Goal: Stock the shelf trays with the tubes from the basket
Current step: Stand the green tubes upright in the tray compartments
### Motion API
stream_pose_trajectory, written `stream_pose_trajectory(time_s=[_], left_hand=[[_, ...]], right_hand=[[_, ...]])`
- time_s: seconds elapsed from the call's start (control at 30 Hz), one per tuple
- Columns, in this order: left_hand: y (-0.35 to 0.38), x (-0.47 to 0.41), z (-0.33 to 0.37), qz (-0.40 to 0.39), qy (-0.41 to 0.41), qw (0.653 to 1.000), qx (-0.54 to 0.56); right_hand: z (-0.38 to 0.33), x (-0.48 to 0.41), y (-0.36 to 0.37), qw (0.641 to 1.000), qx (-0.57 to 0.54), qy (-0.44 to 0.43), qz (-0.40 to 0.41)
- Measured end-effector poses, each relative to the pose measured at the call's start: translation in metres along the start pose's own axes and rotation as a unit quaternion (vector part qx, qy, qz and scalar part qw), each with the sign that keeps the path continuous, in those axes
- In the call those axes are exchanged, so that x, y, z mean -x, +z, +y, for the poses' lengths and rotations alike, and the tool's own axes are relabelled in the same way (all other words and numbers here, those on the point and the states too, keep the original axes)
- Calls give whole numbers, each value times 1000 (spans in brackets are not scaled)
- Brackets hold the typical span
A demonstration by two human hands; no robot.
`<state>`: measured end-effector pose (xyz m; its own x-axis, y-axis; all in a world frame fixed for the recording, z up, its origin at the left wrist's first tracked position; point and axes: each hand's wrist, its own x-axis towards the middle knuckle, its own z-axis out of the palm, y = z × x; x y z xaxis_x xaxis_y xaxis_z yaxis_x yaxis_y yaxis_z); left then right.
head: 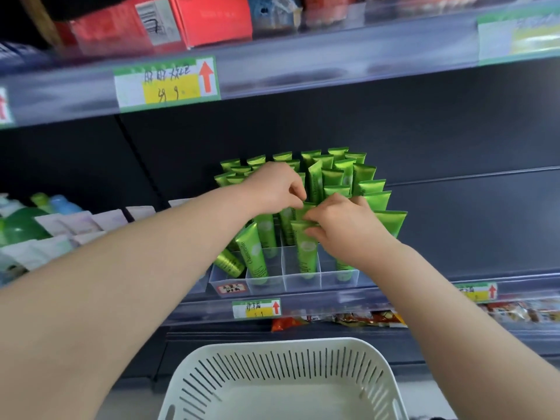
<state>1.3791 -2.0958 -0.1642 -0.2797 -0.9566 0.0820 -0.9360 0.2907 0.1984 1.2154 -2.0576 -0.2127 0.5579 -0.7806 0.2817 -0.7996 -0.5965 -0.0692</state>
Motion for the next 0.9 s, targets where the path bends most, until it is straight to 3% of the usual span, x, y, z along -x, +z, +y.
stream_pose_trajectory(time_s=[0.33, 0.47, 0.63, 0.73, 0.8, 0.9], left_hand=[[17, 1, 6, 15, -26, 999, -30], [15, 2, 2, 8, -43, 998, -43], [7, 1, -5, 3, -58, 998, 37], [1, 0, -8, 66, -78, 991, 86], [-2, -2, -10, 111, -85, 989, 49], [0, -5, -11, 91, -96, 991, -36]], right_hand=[[-1, 1, -3, 999, 42, 11, -14], [0, 3, -8, 999, -14, 31, -33], [2, 7, -13, 998, -36, 28, -38], [4, 6, -14, 999, -45, 21, -20], [6, 5, -14, 999, -43, 26, -6], [10, 3, -14, 998, -42, 34, 7]])
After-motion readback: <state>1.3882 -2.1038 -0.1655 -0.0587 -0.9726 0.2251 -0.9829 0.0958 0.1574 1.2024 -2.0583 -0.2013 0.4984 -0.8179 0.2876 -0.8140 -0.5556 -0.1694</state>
